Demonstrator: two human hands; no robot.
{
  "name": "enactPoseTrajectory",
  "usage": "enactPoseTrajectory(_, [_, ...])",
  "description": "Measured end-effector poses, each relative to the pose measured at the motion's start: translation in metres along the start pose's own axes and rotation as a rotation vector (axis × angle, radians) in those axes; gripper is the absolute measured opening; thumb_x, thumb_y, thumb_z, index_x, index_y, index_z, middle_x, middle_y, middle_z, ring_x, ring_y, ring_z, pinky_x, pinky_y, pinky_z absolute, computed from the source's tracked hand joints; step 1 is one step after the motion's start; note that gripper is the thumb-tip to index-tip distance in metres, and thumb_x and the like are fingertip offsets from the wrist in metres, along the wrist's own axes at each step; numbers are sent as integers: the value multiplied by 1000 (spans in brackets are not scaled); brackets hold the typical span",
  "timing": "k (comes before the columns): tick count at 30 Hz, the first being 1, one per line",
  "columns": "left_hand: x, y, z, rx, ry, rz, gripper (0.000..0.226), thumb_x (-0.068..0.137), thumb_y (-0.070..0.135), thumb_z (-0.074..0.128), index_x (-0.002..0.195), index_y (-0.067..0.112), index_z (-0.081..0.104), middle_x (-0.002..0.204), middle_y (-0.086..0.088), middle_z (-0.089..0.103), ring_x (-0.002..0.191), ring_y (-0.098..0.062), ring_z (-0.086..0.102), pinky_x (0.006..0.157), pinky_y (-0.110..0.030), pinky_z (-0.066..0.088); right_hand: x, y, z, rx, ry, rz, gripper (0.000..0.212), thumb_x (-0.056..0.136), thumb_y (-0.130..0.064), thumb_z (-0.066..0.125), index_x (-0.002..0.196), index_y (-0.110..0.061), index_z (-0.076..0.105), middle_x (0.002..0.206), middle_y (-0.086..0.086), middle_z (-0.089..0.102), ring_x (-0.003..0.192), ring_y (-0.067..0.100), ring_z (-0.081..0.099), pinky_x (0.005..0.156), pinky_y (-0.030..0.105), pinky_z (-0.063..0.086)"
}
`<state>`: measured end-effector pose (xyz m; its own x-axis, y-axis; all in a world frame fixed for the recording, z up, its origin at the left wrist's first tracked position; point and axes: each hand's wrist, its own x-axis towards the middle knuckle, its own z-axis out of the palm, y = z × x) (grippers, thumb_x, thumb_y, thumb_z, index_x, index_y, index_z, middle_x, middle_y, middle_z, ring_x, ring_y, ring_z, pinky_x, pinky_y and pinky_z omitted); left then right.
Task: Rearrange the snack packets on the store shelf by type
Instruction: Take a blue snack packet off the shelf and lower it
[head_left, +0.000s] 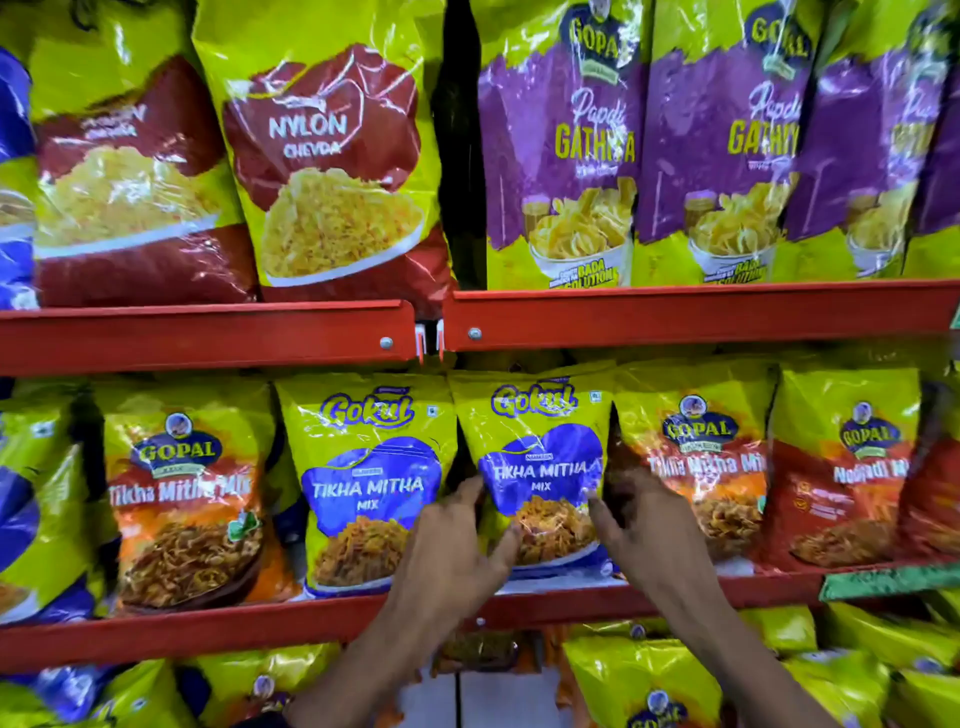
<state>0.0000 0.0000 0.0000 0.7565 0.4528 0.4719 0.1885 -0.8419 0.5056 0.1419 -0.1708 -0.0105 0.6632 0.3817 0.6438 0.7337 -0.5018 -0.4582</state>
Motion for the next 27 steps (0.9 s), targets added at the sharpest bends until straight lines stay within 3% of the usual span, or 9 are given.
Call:
enactPoseTrajectory(3, [11,6,12,-9,-49,-81,64,76,53,66,128,20,50,109,-7,75,103,-33,68,80,-35,56,11,4,7,124,-280,134,26,85,-47,70,72,-29,55,57,-11,58,53,9,53,56,31,32])
enactPoseTrajectory(5, [20,12,17,-107,-131,-176,59,80,39,74,129,16,51,119,-8,72,112,-32,64,81,-31,48,20,9,14,327,-412,249,24,83,-47,72,92,-24,69,81,-8,76,71,12,69,62,31,47])
enactPoseTrajectory(8, [29,9,26,-274,-163,-269,54,75,32,79,124,22,58,119,-4,73,111,-27,67,89,-30,52,26,18,21,561,-473,305,29,83,-34,76,107,-18,71,101,-2,80,89,18,75,73,31,56])
enactPoseTrajectory(10, [31,0,31,-362,-119,-301,47,64,37,78,107,26,65,104,1,77,98,-21,71,90,-39,57,25,19,24,682,-449,315,31,83,-23,77,111,-13,70,104,0,79,91,14,74,68,18,55])
enactPoseTrajectory(12, [27,-6,34,-441,-61,-280,42,55,41,76,95,29,66,94,6,77,88,-15,73,86,-45,59,20,18,25,769,-391,312,33,78,-16,81,109,-10,71,104,1,80,91,11,74,73,21,54])
enactPoseTrajectory(16, [13,-8,28,-572,23,-222,49,55,39,80,101,27,67,99,7,80,94,-11,74,86,-47,60,8,15,14,827,-286,267,36,74,-12,85,107,-12,71,104,2,80,97,17,75,82,36,59])
enactPoseTrajectory(19, [6,0,15,-636,53,-186,52,60,29,86,109,23,68,105,6,80,99,-14,74,90,-49,59,1,1,-6,882,-243,236,40,73,-8,82,110,-12,69,103,1,81,97,16,75,81,29,61])
enactPoseTrajectory(23, [-12,11,-3,-676,76,-174,47,60,18,86,105,18,72,100,6,81,94,-17,76,86,-45,62,-16,-18,-25,892,-206,185,38,69,-16,82,105,-13,71,98,-1,81,92,16,76,76,27,61])
enactPoseTrajectory(27, [-47,7,-14,-665,68,-161,44,57,16,87,99,15,74,95,10,82,89,-14,76,76,-27,62,-50,-27,-33,888,-219,174,44,64,-16,90,103,-13,72,97,0,82,90,18,77,74,31,63])
